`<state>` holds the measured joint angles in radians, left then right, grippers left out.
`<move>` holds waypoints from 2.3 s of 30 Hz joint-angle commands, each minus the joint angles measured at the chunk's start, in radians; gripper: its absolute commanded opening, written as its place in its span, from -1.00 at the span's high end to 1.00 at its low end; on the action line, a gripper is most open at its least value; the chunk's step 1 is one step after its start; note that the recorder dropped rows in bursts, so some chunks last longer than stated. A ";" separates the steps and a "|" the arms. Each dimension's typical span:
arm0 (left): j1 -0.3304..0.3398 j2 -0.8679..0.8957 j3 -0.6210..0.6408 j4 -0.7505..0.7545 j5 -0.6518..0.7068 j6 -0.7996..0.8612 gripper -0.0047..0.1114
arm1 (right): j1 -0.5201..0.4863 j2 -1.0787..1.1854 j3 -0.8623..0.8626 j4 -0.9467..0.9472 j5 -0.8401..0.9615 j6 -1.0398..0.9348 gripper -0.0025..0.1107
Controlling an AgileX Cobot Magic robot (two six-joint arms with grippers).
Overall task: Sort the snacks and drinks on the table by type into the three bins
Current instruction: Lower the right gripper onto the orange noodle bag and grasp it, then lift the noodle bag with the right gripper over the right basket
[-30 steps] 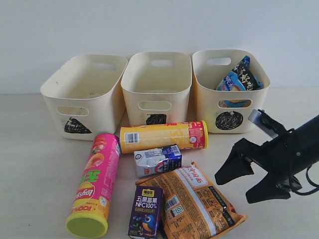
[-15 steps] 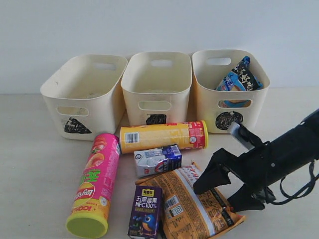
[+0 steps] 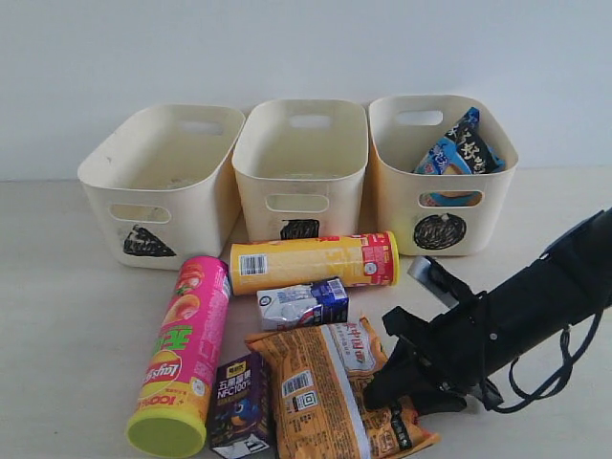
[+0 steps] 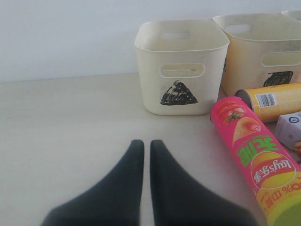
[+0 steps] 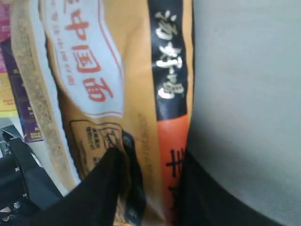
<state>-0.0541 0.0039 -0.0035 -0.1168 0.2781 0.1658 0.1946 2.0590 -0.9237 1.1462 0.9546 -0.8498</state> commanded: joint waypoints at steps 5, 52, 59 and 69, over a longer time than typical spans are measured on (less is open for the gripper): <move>0.003 -0.004 0.004 0.002 -0.016 -0.002 0.84 | -0.019 -0.011 0.013 -0.077 -0.101 -0.011 0.96; 0.003 -0.004 0.004 0.002 -0.016 -0.002 0.84 | -0.095 -0.700 -0.247 -0.718 -0.752 0.539 0.96; 0.003 -0.004 0.004 0.002 -0.016 -0.002 0.84 | -0.095 -0.556 -0.263 -0.720 -0.925 0.525 0.96; 0.003 -0.004 0.004 0.002 -0.016 -0.002 0.84 | -0.093 -0.328 -0.405 -0.713 -0.890 0.535 0.96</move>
<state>-0.0541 0.0039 -0.0035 -0.1168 0.2781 0.1658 0.1015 1.6934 -1.2894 0.4282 0.0693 -0.3267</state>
